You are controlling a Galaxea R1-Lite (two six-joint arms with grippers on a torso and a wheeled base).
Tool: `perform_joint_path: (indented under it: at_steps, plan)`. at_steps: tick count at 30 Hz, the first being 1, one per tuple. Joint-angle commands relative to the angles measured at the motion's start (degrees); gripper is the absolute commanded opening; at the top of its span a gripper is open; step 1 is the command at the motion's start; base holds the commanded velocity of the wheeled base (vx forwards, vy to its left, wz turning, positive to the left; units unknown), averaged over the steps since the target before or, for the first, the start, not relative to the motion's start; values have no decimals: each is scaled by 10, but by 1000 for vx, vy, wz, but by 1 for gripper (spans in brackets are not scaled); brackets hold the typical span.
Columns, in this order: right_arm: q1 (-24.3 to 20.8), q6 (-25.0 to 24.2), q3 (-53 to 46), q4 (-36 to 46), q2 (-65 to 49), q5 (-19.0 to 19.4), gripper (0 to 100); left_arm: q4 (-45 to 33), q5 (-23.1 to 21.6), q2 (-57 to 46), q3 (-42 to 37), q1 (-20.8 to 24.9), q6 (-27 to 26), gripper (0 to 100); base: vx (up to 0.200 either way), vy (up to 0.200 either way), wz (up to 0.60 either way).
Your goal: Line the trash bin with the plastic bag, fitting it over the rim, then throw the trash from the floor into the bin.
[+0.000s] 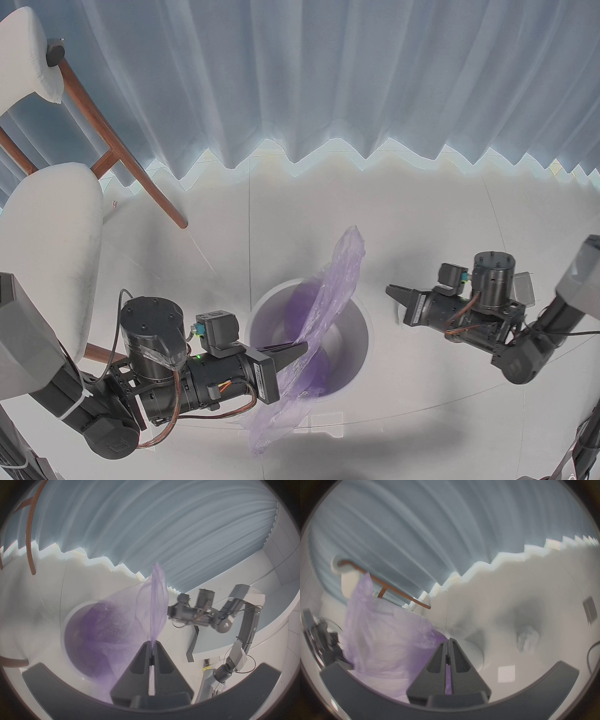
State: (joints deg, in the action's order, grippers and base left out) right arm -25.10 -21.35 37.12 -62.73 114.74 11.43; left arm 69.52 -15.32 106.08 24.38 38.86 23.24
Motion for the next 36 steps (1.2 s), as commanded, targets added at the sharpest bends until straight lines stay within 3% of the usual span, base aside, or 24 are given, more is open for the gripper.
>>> perform_joint_path:
  at_steps: [1,3,4,6,7,10,14,19,22,36]
  plan:
    - [-4,-177,-112,168,-249,-17,0,16,-8,7,4,-12,-3,0,0,0,0]
    - [-12,-201,-107,210,-271,-19,0,14,1,10,5,2,-15,0,0,0,0]
    - [-16,-208,-100,226,-281,-19,100,12,13,11,3,14,-22,0,0,0,0]
    - [-23,-214,-88,244,-286,-22,100,8,33,12,1,25,-28,0,0,0,0]
    - [-47,-220,-62,291,-286,-47,100,-8,61,18,5,39,-35,0,0,0,0]
    - [-94,-225,-20,356,-279,-92,100,-26,64,25,21,45,-53,0,0,0,0]
    - [-122,-223,23,369,-244,-108,100,-27,80,49,46,45,-62,0,0,0,0]
    - [-143,-210,65,377,-207,-158,100,-33,86,46,48,45,-62,0,0,0,0]
    - [-137,-185,66,376,-191,-162,100,-33,87,43,49,45,-61,0,0,0,0]
    - [-136,-180,101,365,-131,-164,100,-33,87,41,48,46,-62,0,0,0,0]
